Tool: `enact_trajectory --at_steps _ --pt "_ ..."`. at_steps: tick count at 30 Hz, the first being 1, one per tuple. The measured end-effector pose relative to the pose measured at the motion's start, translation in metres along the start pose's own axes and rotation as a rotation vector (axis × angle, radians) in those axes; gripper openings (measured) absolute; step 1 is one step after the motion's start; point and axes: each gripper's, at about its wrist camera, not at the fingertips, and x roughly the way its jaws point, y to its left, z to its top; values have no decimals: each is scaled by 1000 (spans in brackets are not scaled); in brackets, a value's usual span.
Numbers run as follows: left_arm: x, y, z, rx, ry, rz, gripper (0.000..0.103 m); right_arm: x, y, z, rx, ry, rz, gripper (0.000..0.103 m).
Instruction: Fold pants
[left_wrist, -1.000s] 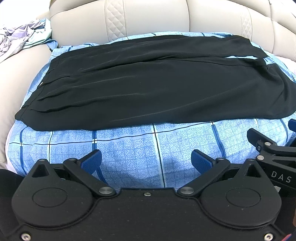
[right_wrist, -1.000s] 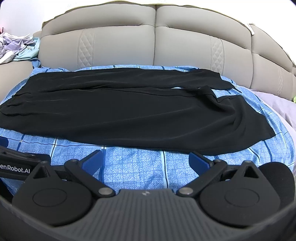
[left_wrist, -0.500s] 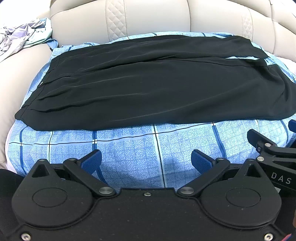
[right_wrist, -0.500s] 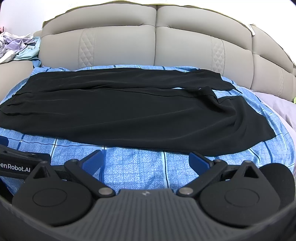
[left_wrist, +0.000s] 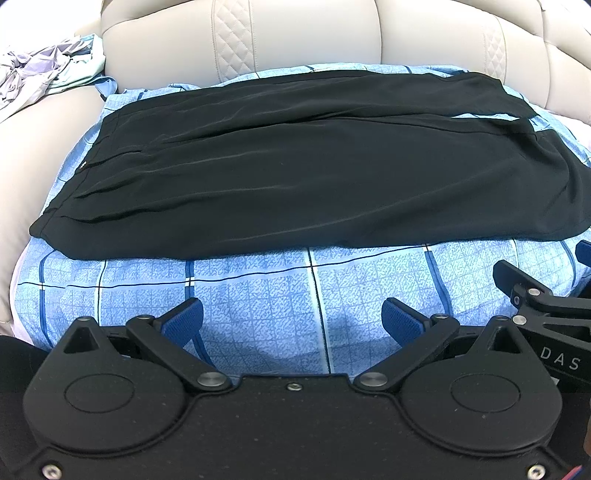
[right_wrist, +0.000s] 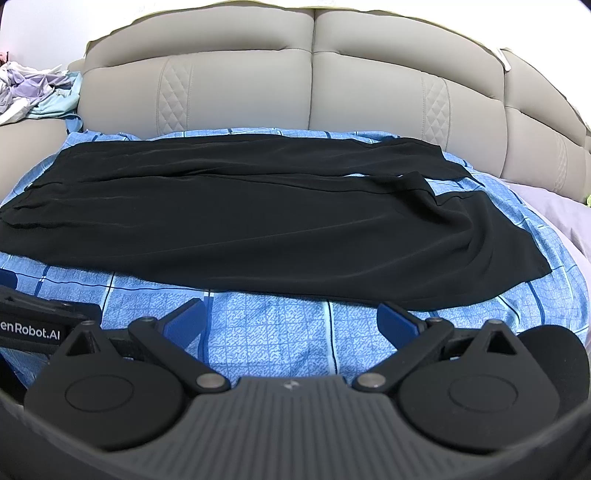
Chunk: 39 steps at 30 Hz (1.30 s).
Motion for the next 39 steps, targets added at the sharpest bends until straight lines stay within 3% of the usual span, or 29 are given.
enact_trajectory --at_steps 22,39 --pt "3 3 6 -5 1 10 103 4 2 2 -5 4 2 103" --pt "23 -3 28 9 0 8 103 22 -14 9 57 7 30 103"
